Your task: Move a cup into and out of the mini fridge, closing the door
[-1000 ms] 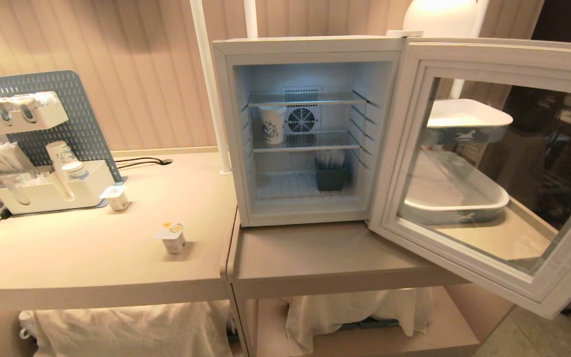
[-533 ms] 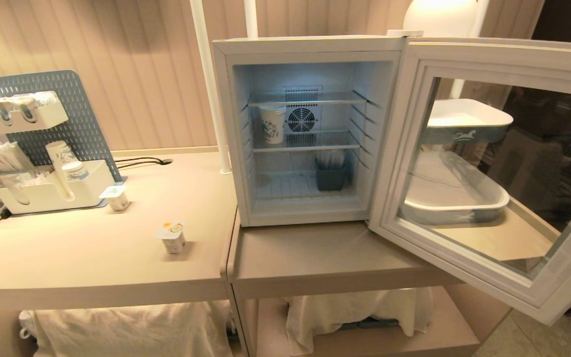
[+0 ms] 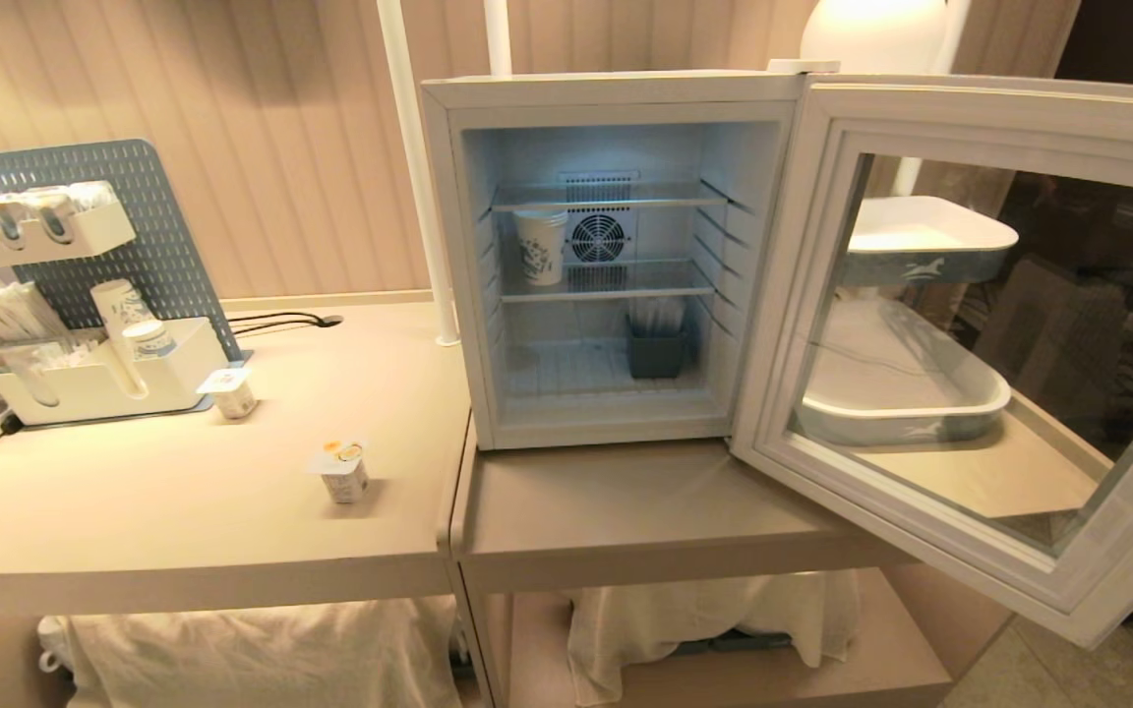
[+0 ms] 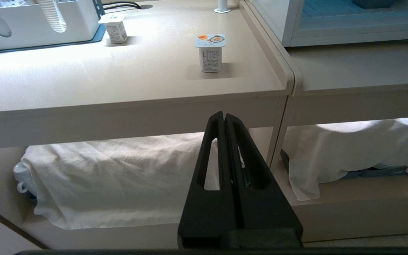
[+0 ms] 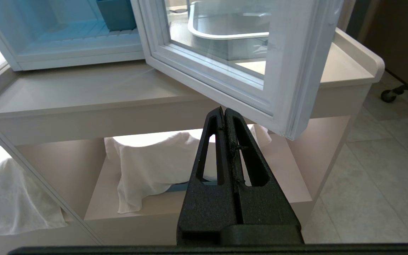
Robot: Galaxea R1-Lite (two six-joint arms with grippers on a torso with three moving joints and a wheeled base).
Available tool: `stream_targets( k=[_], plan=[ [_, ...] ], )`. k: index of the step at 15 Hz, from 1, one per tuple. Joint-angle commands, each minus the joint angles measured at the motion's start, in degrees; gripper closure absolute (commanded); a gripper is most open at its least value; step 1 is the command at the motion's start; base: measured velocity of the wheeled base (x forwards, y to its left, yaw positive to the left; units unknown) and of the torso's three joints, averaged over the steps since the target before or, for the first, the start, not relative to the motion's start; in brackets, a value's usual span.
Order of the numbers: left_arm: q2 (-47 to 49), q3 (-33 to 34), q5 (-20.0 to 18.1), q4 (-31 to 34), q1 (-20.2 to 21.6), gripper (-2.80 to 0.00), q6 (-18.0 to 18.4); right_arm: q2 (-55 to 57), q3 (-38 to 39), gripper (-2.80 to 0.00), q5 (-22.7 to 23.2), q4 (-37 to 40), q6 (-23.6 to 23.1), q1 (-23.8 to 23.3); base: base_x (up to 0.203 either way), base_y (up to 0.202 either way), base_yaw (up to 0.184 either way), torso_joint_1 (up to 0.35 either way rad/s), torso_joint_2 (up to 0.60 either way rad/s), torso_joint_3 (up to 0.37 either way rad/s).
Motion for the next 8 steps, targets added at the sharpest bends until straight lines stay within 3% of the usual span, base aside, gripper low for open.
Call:
stream_targets(
  k=[1,4,8],
  plan=[
    [0.00,0.05,0.03,-0.16,0.05,0.00,-0.15,0.08,0.00,0.00,0.02,-0.01,0.01,0.01,0.000,0.000,0.000,0.000,0.00,0.000],
    [0.09,0.04,0.03,-0.23,0.04,0.00,-0.15,0.08,0.00,0.00,0.02,-0.01,0.01,0.01,0.000,0.023,-0.006,0.001,0.00,0.001],
    [0.08,0.05,0.03,-0.16,-0.02,0.00,-0.15,0.08,0.00,0.00,0.02,-0.01,0.01,0.01,0.000,0.176,-0.003,0.002,0.00,0.003]
  ],
)
